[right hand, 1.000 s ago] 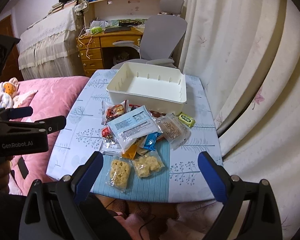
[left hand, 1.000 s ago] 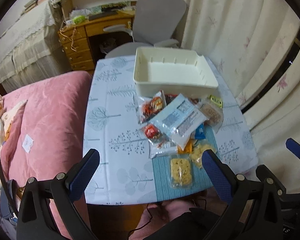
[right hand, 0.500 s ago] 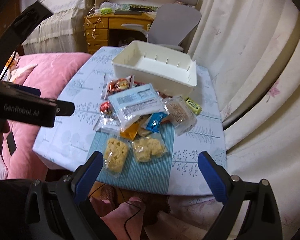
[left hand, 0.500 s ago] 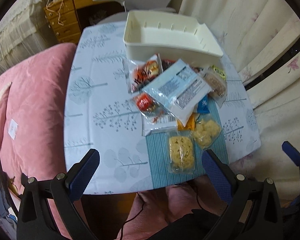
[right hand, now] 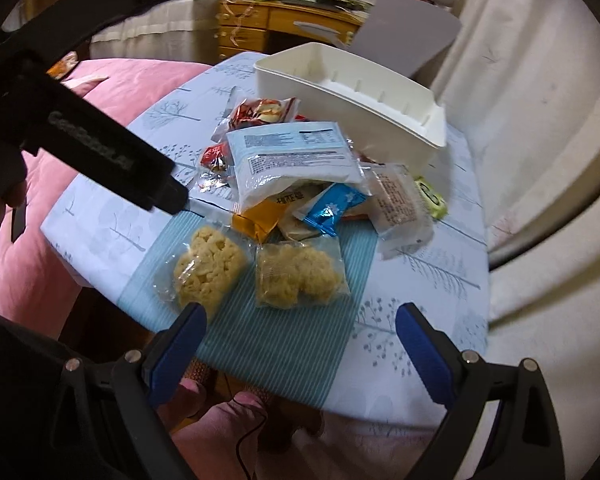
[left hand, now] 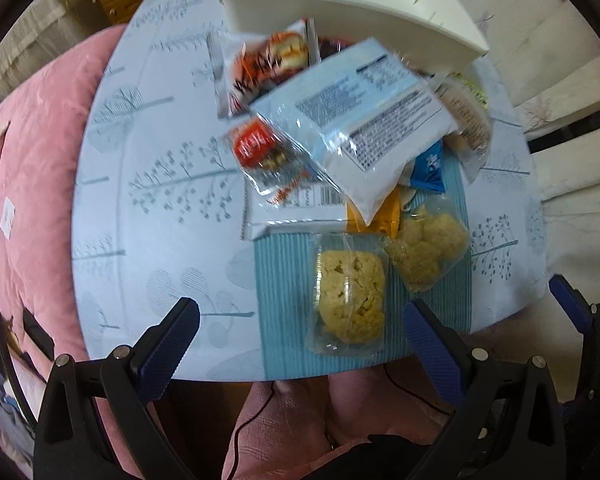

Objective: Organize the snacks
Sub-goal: 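Grasp a clear cracker bag with the left gripper while the right grasps another, then carry both cracker bags over the white tray and open both grippers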

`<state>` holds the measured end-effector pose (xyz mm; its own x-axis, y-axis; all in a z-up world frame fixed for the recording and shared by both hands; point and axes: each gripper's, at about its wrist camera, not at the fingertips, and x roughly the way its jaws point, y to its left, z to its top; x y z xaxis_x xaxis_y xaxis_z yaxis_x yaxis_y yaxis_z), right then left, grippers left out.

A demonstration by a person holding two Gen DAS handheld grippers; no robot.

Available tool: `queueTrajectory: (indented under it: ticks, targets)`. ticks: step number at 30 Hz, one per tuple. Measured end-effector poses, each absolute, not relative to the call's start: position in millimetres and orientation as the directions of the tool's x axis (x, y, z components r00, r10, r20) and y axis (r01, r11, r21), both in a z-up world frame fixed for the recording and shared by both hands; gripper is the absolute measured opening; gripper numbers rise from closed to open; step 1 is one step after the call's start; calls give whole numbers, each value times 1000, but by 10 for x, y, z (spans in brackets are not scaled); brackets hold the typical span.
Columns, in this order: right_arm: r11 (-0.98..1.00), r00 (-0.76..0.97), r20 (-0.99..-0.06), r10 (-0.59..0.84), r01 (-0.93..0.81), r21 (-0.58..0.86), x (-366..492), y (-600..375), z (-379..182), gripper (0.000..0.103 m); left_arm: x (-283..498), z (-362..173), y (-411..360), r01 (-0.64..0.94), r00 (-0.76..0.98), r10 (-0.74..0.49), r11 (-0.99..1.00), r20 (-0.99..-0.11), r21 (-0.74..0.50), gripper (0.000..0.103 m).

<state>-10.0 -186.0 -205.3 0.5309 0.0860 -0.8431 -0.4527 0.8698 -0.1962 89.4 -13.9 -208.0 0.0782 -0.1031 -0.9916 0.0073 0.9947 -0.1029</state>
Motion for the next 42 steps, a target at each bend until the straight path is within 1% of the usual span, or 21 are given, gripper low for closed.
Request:
queueTrajectory:
  ticks: [5,7,11,19,22,24,28,31,32,33,38,40,42]
  targets:
    - [800,569,-807,160,-554,-232,40,-1923,-2229,96,964,-2333,-255,-87,14,-97,991,-995,-98,101]
    - [773,553,-811,191,-594,-222,119,-1945,-2317,96,972,-2427,-296,-118,-8,-90,989,-996,-89,101]
    - [730,510,-823,251,-658,-186,237,-1996,-2501,96,975,-2641,-359,-183,-54,-75,981,-996,-64,100]
    - [673,424,-840,340,-733,-98,450,-2048,-2783,96,980,-2969,-419,-267,-106,-76,963,-992,-45,95]
    - [655,377,-851,366,-754,-53,504,-2036,-2853,96,979,-3023,-397,-293,-112,-80,955,-990,-44,88]
    - [640,356,-851,387,-768,-31,521,-2030,-2885,96,945,-3089,-375,-309,-115,-91,950,-989,-51,82]
    - [631,341,-853,394,-776,-19,600,-2011,-2961,96,884,-3218,-339,-338,-125,-120,938,-985,-72,72]
    - [620,341,-856,389,-784,-30,626,-1987,-2990,96,888,-3278,-357,-356,-122,-118,932,-986,-68,64]
    - [616,336,-857,390,-787,-28,632,-1986,-2997,96,881,-3268,-349,-359,-119,-117,931,-986,-67,59]
    - [615,332,-857,394,-788,-22,639,-1992,-2994,96,893,-3253,-333,-364,-118,-119,929,-986,-68,59]
    - [609,308,-866,394,-793,-6,699,-2008,-2974,88,850,-3181,-263,-397,-124,-139,914,-983,-79,58]
    - [605,297,-873,387,-796,-3,708,-1991,-2957,82,870,-3153,-229,-400,-114,-133,913,-985,-77,58]
    - [602,284,-881,378,-799,1,740,-1992,-2939,78,871,-3033,-208,-403,-98,-123,912,-988,-74,58]
